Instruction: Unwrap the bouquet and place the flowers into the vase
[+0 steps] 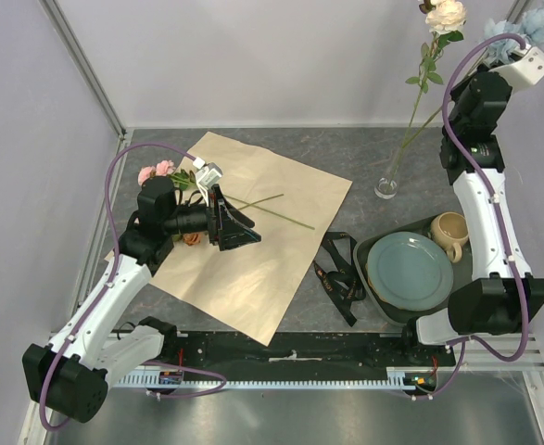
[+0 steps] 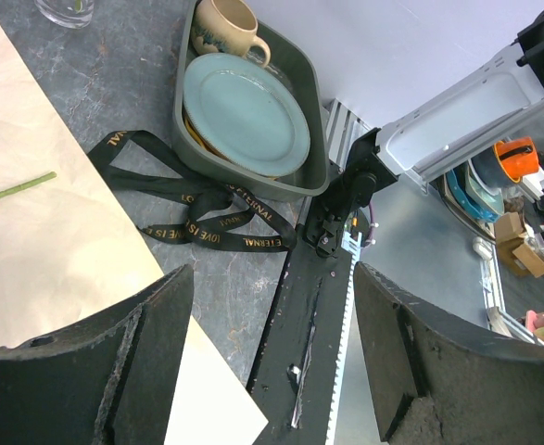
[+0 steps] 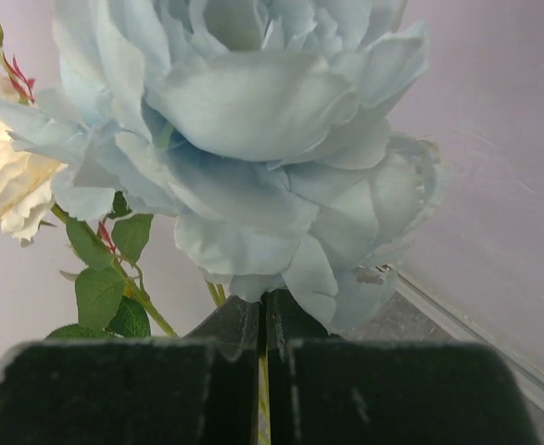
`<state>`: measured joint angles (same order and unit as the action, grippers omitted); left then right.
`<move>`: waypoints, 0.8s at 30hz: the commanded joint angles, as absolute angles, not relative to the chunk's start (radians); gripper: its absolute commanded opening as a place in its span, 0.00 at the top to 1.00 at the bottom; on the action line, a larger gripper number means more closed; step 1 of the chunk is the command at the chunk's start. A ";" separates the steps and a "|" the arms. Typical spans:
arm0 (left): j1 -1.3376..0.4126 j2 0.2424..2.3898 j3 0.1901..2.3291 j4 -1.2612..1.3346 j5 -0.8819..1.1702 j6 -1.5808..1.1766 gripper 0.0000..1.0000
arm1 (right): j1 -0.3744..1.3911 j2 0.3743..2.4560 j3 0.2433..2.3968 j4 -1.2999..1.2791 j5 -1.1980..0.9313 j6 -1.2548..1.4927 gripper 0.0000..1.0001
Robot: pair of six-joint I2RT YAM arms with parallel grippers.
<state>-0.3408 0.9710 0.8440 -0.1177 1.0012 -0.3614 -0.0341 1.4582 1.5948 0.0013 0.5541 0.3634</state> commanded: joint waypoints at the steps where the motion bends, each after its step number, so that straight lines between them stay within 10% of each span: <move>1: -0.342 0.968 0.842 -0.087 1.025 -0.341 0.24 | -0.011 1.462 1.559 0.069 0.560 0.367 1.00; 24: -0.342 0.963 0.838 -0.087 1.019 -0.342 0.24 | 0.107 1.489 1.344 0.225 0.678 0.319 1.00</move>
